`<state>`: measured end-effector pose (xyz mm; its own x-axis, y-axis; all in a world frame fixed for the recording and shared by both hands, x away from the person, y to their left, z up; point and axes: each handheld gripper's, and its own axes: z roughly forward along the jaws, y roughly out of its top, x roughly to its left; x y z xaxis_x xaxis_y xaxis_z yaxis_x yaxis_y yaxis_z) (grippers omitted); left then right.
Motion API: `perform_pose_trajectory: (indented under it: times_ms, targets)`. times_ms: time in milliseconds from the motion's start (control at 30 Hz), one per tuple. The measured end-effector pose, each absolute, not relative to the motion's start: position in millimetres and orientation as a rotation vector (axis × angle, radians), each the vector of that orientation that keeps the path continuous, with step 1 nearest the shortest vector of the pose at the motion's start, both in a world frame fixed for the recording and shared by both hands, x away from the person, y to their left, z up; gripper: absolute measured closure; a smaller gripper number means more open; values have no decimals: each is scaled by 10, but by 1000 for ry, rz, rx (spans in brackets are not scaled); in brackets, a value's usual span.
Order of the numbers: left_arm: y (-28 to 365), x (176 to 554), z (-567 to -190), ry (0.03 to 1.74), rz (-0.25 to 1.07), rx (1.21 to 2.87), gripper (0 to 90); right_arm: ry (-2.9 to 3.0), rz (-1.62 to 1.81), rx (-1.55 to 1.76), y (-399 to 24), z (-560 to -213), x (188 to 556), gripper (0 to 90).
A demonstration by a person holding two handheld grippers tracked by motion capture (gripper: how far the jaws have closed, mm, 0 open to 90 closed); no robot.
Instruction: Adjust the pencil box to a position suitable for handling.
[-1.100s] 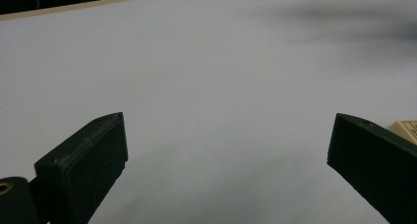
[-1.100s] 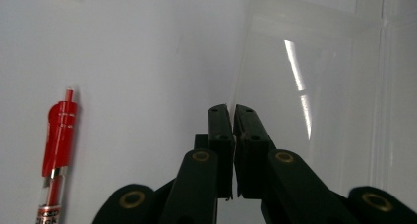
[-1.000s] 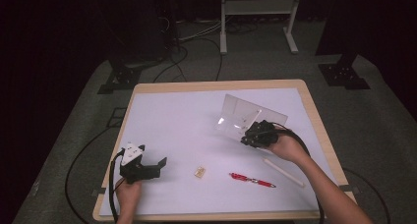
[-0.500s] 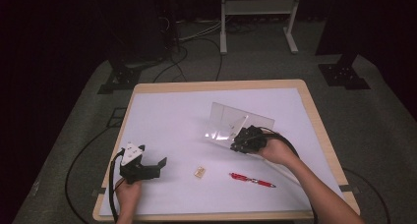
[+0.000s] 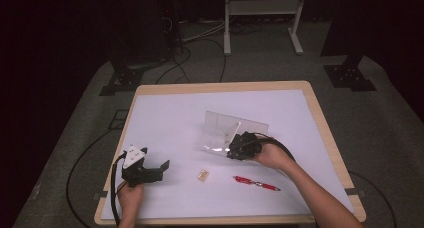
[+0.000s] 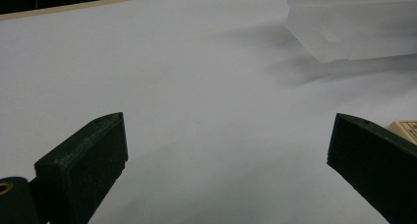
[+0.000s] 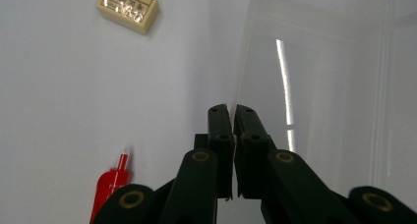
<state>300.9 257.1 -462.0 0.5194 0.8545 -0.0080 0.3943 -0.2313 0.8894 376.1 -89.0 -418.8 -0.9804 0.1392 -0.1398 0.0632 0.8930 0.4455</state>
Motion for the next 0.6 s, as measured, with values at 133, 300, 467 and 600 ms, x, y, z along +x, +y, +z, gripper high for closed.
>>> perform_pose_trajectory:
  times_ms: [133,300,467,600]
  targets:
    - [2573,3008,-4619,1036,621,1831,13,2908,667,129,-842,-4245,3787,863]
    - [2575,3010,-4619,1038,621,1830,13,2929,661,139,-810,-4301,3828,863]
    - [2572,3009,-4620,1037,621,1832,13,2944,658,147,-798,-4331,3852,860]
    - [2573,3008,-4619,1036,621,1831,13,2955,647,144,-773,-4368,3858,859]
